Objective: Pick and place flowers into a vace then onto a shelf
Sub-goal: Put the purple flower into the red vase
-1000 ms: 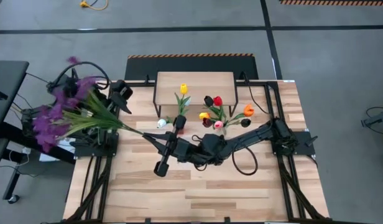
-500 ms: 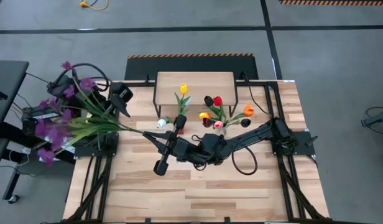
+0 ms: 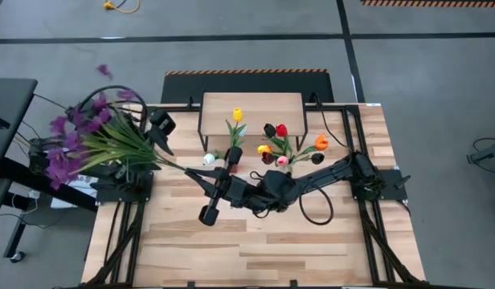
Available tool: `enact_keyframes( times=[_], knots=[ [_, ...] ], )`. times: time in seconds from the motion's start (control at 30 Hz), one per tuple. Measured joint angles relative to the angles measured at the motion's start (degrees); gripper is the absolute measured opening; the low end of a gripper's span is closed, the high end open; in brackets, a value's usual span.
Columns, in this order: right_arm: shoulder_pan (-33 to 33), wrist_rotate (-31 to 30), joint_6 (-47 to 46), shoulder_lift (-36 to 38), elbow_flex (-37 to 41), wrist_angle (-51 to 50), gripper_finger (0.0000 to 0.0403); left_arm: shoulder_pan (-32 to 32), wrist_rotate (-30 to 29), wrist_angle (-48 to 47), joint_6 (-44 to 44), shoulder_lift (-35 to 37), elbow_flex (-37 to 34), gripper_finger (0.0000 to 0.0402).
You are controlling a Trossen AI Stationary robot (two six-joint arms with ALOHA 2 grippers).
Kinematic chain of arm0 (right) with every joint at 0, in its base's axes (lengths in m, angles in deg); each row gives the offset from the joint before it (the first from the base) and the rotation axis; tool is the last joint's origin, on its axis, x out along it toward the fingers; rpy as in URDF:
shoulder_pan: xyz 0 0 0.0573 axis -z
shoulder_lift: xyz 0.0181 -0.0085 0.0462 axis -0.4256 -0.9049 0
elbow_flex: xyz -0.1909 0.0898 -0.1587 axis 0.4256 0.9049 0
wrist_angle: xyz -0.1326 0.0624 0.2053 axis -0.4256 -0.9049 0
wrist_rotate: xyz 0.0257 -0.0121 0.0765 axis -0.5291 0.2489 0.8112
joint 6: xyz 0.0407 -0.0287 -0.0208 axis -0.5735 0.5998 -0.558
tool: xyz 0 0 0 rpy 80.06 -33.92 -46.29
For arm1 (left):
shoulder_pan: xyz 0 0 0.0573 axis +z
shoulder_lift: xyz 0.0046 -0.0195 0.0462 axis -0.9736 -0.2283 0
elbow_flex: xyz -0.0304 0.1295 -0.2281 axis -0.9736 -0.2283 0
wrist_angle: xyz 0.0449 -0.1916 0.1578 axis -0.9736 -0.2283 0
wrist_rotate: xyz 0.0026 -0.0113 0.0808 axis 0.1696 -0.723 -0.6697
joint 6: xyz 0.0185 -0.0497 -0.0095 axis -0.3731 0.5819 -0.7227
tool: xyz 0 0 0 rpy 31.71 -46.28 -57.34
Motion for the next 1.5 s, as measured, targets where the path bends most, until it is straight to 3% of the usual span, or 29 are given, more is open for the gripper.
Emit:
enact_keyframes(
  times=[0.57, 0.67, 0.77, 0.93, 1.17, 1.3, 1.4, 1.5],
  knots=[
    [0.7, -4.2, -1.0, 0.0, 0.0, -4.3, 0.0001, 0.0, -0.5, 5.2, -1.7, 0.1, 0.0, 0.0172],
    [0.7, -4.2, -1.0, 0.0, 0.0, -4.3, 0.0001, 0.0, -0.8, 4.8, -2.4, 0.3, 0.0, 0.0158],
    [0.7, -4.2, -1.0, 0.0, 0.0, -4.3, 0.0009, 0.0, -1.5, 3.6, -4.6, 0.3, 0.0, 0.0118],
    [0.3, -4.2, -1.0, 0.0, 0.0, -4.5, 0.005, 0.0, -5.9, -0.1, -10.5, 0.8, 0.0, 0.0014],
    [-2.4, -6.0, 6.2, 0.1, 0.0, -5.6, 0.0127, 0.0, -6.5, -0.8, -12.1, 1.6, 0.0, 0.0002],
    [-5.0, -8.9, 5.5, 0.1, 0.0, -8.7, 0.0188, 0.0, -6.7, -3.3, -12.1, 1.9, 0.4, 0.0002],
    [-8.0, -13.5, 0.7, 0.9, 0.0, -18.5, 0.0223, 0.0, -6.7, -9.1, -12.4, 1.6, 2.6, 0.0001],
    [-10.8, -12.1, -10.6, 3.7, 0.0, -38.7, 0.0231, 0.0, -7.7, -14.9, -13.4, 0.9, 5.5, 0.0001]
  ],
)
